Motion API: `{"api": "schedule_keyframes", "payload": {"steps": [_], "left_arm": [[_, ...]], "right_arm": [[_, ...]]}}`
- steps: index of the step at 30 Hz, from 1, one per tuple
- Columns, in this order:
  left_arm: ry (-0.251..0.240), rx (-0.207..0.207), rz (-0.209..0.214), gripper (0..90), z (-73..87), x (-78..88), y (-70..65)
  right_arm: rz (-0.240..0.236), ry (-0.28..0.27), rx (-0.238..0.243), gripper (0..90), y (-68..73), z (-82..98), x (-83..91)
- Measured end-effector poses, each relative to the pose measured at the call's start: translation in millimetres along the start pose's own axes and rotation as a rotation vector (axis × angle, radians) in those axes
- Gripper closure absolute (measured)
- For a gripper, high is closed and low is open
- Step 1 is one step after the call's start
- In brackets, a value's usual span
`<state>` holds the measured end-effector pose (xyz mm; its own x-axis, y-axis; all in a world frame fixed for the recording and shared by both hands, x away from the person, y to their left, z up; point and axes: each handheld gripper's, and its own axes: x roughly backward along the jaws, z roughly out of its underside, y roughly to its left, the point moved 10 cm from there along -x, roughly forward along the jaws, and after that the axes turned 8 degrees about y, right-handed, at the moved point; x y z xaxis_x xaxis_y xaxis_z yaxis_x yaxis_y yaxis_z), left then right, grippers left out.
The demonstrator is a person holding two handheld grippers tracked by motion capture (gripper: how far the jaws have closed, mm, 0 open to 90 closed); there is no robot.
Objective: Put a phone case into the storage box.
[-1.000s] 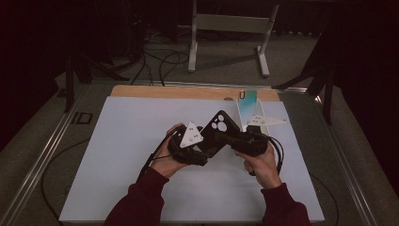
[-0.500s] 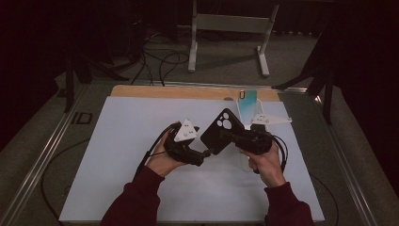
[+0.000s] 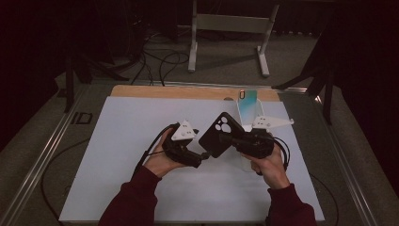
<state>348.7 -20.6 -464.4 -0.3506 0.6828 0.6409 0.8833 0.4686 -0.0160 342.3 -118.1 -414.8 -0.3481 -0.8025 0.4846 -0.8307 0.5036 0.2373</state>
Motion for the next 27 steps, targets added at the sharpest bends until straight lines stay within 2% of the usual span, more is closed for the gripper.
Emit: {"api": "schedule_keyframes", "payload": {"steps": [4,11,18,23,25,27], "left_arm": [[0.013,-0.016,0.032,14.7,2.1,-1.9,-4.3],[0.003,-0.022,0.085,15.7,1.2,-2.9,-9.1],[0.003,-0.035,0.119,20.3,2.5,-4.4,-13.1],[0.000,-0.051,0.132,29.3,2.6,-3.8,-16.7],[0.008,-0.063,0.111,34.3,4.0,-4.2,-15.4],[-0.005,-0.076,0.103,41.1,5.3,-2.5,-14.8]], "right_arm": [[-0.015,-0.002,0.020,85.8,4.0,-1.7,1.0],[-0.077,0.001,0.064,85.8,14.5,-2.3,0.8],[-0.115,0.001,0.070,85.8,18.1,-1.4,-1.3],[-0.113,0.006,0.082,85.8,18.7,-1.0,-2.0],[-0.114,0.006,0.083,85.8,18.3,-0.8,-1.9],[-0.101,0.011,0.084,85.7,16.6,-0.1,-1.2]]}}
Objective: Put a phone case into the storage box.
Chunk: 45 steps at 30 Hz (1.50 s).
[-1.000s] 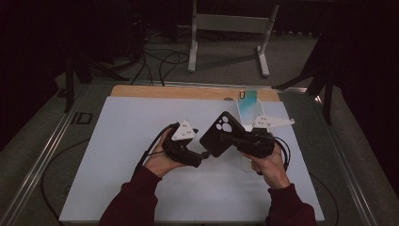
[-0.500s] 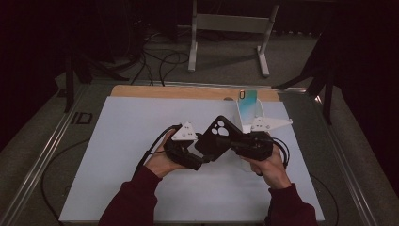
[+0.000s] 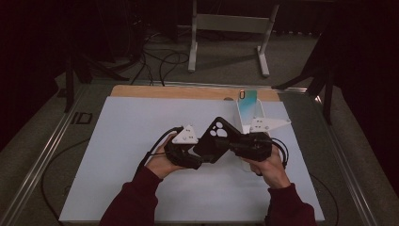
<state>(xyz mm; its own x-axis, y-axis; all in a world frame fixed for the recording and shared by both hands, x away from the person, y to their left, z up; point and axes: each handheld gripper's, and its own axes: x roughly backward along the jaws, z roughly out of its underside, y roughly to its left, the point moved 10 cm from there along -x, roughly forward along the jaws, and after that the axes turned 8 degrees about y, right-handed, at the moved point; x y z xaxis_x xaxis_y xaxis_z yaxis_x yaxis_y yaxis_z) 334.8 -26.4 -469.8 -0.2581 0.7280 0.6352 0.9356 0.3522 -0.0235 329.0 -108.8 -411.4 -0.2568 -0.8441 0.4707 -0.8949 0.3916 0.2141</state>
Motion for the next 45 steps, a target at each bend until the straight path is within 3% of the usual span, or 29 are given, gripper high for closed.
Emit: {"api": "schedule_keyframes", "payload": {"steps": [6,9,15,18,20,22,28,45], "left_arm": [[-0.004,-0.013,0.001,58.4,3.0,1.0,-0.7],[0.001,-0.023,-0.003,66.9,3.6,-0.7,-1.3],[-0.008,-0.034,0.026,77.6,3.0,-0.7,-5.8],[-0.011,-0.040,0.023,79.3,3.1,-1.6,-7.0],[-0.020,-0.038,0.025,79.6,3.2,-1.1,-6.6],[-0.019,-0.039,0.014,79.9,3.3,-0.8,-5.8],[-0.014,-0.026,-0.038,80.2,3.4,-0.1,-0.4],[-0.027,0.043,-0.135,80.1,4.0,-1.3,12.2]], "right_arm": [[0.040,0.023,0.016,83.6,-6.6,4.3,3.5],[0.074,0.039,0.022,72.8,-10.2,5.8,3.6],[0.098,0.055,0.020,53.2,-15.7,8.5,2.4],[0.103,0.057,0.010,43.9,-17.2,9.0,1.1],[0.126,0.060,0.010,39.4,-19.5,9.5,0.7],[0.178,0.070,0.006,30.9,-24.0,10.0,0.7],[0.237,0.049,-0.041,15.6,-31.9,9.0,4.5],[0.302,-0.037,-0.131,12.2,-37.1,1.7,16.7]]}}
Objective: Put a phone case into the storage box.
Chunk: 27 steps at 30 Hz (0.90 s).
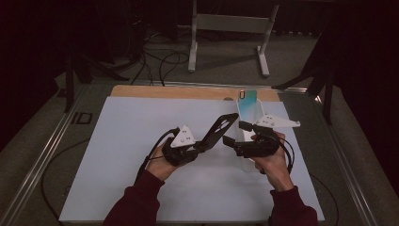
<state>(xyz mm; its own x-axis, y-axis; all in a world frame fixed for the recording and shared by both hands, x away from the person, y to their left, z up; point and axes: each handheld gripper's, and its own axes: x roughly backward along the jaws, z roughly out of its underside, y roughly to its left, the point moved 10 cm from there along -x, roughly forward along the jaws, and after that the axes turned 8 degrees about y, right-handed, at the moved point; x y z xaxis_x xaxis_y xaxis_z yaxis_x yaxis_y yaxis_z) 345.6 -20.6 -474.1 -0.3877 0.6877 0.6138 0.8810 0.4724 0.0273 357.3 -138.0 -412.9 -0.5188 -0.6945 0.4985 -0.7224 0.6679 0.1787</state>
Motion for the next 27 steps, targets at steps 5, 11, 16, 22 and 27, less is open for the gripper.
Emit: {"api": "schedule_keyframes", "payload": {"steps": [5,11,16,22,27], "left_arm": [[-0.002,0.007,-0.005,80.2,0.0,-2.4,-1.0],[-0.012,0.016,0.008,80.2,-1.6,-4.2,-3.7],[-0.022,0.019,0.013,80.4,-3.4,-3.8,-5.7],[-0.038,0.022,0.015,80.4,-5.2,-3.5,-7.1],[-0.027,0.017,0.027,80.4,-4.4,-8.1,-10.5]], "right_arm": [[0.001,-0.028,-0.022,11.3,4.4,-6.5,-0.8],[0.011,-0.055,-0.049,11.4,7.8,-14.5,-6.0],[0.020,-0.087,-0.099,11.4,3.5,-19.3,-7.3],[0.023,-0.107,-0.142,11.1,-1.8,-21.7,-6.8],[0.006,-0.134,-0.180,11.1,-2.4,-25.8,-6.7]]}}
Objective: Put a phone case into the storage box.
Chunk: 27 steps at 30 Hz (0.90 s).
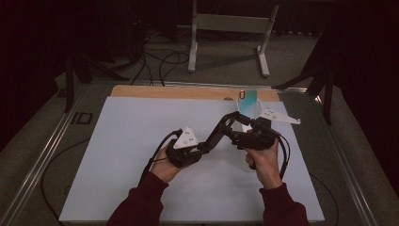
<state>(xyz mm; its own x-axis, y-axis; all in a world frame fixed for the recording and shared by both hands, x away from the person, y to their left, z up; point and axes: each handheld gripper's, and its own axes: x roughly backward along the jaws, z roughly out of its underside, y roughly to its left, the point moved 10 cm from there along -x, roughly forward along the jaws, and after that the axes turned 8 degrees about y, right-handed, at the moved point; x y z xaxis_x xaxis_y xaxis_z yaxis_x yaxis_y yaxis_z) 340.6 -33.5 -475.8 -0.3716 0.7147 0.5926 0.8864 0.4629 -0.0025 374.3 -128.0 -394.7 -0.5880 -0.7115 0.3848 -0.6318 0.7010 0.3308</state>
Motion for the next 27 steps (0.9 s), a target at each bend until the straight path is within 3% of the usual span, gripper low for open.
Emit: {"api": "schedule_keyframes", "payload": {"steps": [5,10,17,27], "left_arm": [[0.009,-0.015,0.016,80.5,-0.6,-5.5,-7.1],[0.005,-0.005,0.035,80.6,-0.9,-7.8,-9.7],[-0.022,-0.008,0.037,80.9,-3.0,-3.7,-10.1],[-0.037,0.007,0.065,80.9,-3.5,-5.6,-12.1]], "right_arm": [[0.010,-0.011,-0.003,11.4,3.4,-2.8,-1.9],[0.029,-0.023,0.031,12.4,7.1,-3.6,-1.1],[0.010,-0.047,0.047,11.3,6.4,-3.5,1.8],[-0.006,-0.047,0.028,12.1,5.5,-2.4,1.7]]}}
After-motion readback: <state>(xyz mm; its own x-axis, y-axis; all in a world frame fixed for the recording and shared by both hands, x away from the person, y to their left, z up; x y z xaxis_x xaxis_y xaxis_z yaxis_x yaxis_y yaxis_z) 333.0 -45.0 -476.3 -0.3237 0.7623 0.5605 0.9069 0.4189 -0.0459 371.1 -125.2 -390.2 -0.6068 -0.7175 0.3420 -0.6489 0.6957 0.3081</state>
